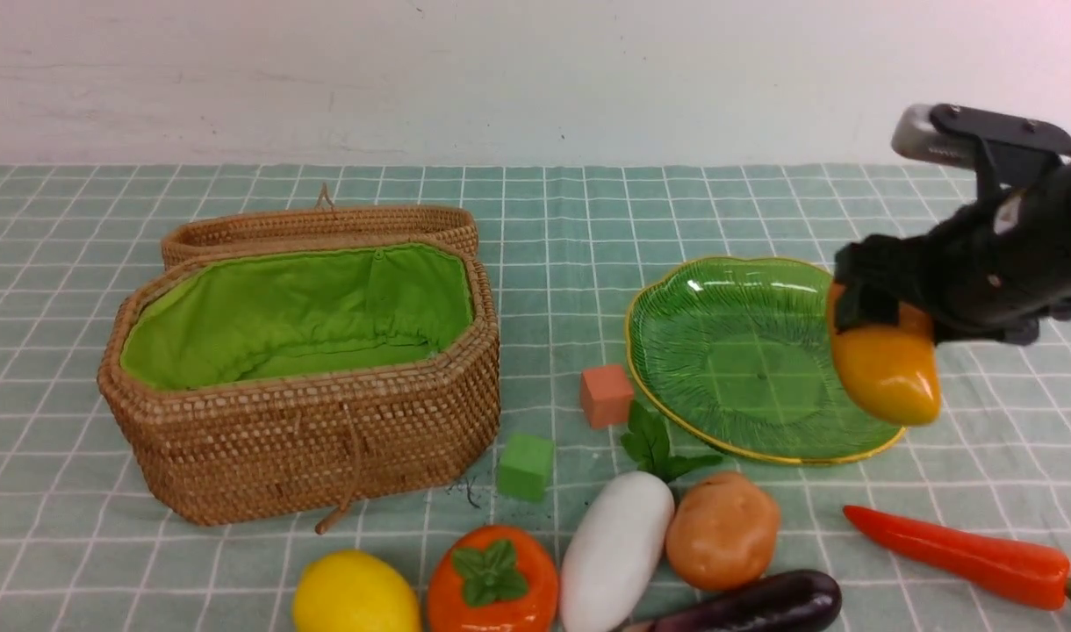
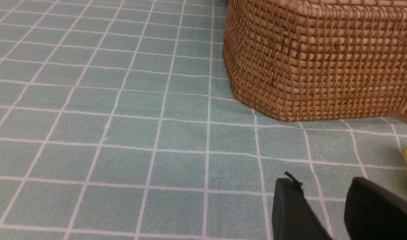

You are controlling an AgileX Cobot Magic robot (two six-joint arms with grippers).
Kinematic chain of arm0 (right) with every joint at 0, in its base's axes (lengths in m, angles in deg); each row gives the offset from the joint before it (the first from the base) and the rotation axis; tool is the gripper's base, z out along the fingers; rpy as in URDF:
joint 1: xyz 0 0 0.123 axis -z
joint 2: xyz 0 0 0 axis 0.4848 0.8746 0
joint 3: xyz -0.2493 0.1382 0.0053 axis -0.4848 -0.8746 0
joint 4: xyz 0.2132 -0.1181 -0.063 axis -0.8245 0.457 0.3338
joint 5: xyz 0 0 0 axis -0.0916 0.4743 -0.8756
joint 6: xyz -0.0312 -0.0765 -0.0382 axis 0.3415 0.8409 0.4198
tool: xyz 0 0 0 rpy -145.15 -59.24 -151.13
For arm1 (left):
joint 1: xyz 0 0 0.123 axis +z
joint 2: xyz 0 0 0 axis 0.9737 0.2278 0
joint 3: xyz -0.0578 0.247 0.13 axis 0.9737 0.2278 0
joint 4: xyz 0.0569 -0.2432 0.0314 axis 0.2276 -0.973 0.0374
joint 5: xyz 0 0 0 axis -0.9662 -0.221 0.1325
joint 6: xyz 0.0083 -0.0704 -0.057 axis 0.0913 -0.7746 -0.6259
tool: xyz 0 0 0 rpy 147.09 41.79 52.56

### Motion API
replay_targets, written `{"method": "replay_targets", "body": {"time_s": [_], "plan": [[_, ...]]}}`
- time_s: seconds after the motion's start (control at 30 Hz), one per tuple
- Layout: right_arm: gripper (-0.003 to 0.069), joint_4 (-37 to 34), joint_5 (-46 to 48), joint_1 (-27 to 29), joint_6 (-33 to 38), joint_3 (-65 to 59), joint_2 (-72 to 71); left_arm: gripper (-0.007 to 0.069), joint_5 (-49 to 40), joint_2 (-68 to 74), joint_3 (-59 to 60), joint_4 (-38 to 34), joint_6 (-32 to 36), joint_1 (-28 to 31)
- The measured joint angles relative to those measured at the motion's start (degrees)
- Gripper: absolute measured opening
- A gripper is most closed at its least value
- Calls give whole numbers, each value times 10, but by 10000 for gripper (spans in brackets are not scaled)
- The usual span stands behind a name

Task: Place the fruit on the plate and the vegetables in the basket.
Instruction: Use the right arm to grab a mango and put it into the right plate

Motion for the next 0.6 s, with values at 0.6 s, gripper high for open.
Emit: {"method": "replay_targets", "body": {"time_s": [0.6], "plan": [[567, 0, 0, 43, 12, 123, 213, 239, 0, 0, 0, 0, 0, 0]]}}
